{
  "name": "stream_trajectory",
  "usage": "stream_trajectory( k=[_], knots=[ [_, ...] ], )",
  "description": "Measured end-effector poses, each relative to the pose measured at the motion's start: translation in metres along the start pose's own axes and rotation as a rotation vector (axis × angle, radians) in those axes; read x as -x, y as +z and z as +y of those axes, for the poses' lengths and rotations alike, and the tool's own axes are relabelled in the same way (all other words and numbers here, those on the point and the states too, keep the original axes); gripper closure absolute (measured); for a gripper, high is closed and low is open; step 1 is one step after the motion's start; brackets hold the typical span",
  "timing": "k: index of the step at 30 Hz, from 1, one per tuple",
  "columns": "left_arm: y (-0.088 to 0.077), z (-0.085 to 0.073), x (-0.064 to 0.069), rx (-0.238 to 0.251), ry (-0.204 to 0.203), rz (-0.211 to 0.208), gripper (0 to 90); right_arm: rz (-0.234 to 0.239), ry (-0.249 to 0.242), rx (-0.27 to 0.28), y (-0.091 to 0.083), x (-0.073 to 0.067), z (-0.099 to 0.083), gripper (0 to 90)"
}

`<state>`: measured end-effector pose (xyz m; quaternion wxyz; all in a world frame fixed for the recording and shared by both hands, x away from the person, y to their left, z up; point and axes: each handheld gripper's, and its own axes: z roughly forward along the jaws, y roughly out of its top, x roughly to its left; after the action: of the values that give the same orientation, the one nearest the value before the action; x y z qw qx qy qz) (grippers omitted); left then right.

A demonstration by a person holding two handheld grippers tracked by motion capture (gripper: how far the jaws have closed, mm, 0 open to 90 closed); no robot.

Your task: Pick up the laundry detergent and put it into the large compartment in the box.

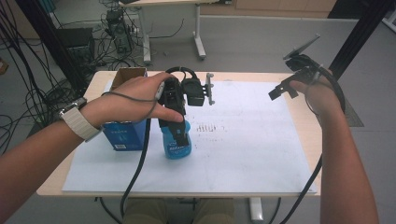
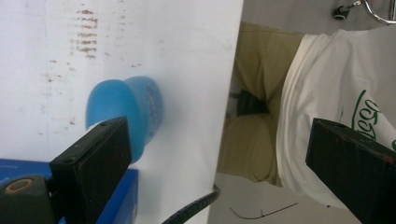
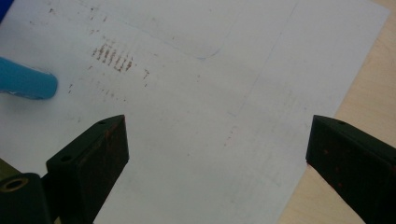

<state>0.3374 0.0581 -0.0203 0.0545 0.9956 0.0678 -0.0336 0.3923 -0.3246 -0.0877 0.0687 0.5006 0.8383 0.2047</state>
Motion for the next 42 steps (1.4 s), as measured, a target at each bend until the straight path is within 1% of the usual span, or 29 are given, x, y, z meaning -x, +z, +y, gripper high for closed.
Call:
stream_trajectory(
  k=[1,4,8,11,12,15,17,20,21,25,26,27,29,31,36,40,42],
  knots=[
    [-0.001,-0.001,-0.003,0.000,-0.008,0.009,7.3,0.000,0.000,0.001,0.000,0.000,0.000,5.7],
    [-0.002,-0.002,-0.007,0.000,-0.011,0.010,7.3,0.001,-0.002,0.000,0.001,0.000,0.001,5.7],
    [0.000,-0.003,-0.013,-0.009,-0.025,0.029,7.2,0.004,-0.006,0.002,0.001,-0.001,0.002,5.7],
    [0.001,-0.005,-0.020,-0.005,-0.013,0.029,7.3,0.006,-0.008,0.001,0.001,-0.001,0.003,5.7],
    [0.001,-0.005,-0.020,-0.005,-0.013,0.029,7.2,0.006,-0.010,0.000,0.002,-0.001,0.003,5.7],
    [0.002,-0.008,-0.026,0.002,0.006,0.026,6.8,0.007,-0.010,-0.003,0.003,-0.001,0.004,5.7],
    [0.004,-0.008,-0.030,0.001,0.006,0.027,6.6,0.009,-0.010,-0.003,0.004,-0.001,0.003,5.7],
    [0.008,-0.008,-0.037,-0.006,-0.016,0.029,6.6,0.010,-0.007,-0.006,0.005,0.000,0.003,5.7],
    [0.008,-0.008,-0.037,-0.006,-0.016,0.029,6.6,0.010,-0.007,-0.006,0.005,0.000,0.003,5.7],
    [0.018,-0.006,-0.047,-0.027,-0.053,0.033,6.6,0.010,-0.007,-0.009,0.006,0.001,0.003,5.7],
    [0.018,-0.006,-0.047,-0.027,-0.053,0.033,6.6,0.011,-0.006,-0.008,0.007,0.001,0.003,5.7],
    [0.021,-0.004,-0.050,-0.036,-0.056,0.033,6.6,0.012,-0.007,-0.009,0.007,0.001,0.003,5.7],
    [0.023,-0.004,-0.052,-0.039,-0.058,0.041,6.7,0.013,-0.006,-0.008,0.007,0.001,0.003,5.7],
    [0.025,-0.003,-0.054,-0.042,-0.061,0.038,6.7,0.013,-0.008,-0.009,0.007,0.001,0.003,5.7],
    [0.030,-0.002,-0.056,-0.053,-0.060,0.037,6.7,0.014,-0.007,-0.008,0.008,0.002,0.003,5.7],
    [0.034,0.000,-0.056,-0.064,-0.059,0.052,6.1,0.016,-0.009,-0.009,0.008,0.002,0.003,5.7],
    [0.036,-0.001,-0.056,-0.065,-0.058,0.058,3.7,0.017,-0.008,-0.010,0.009,0.003,0.003,5.7]
  ],
)
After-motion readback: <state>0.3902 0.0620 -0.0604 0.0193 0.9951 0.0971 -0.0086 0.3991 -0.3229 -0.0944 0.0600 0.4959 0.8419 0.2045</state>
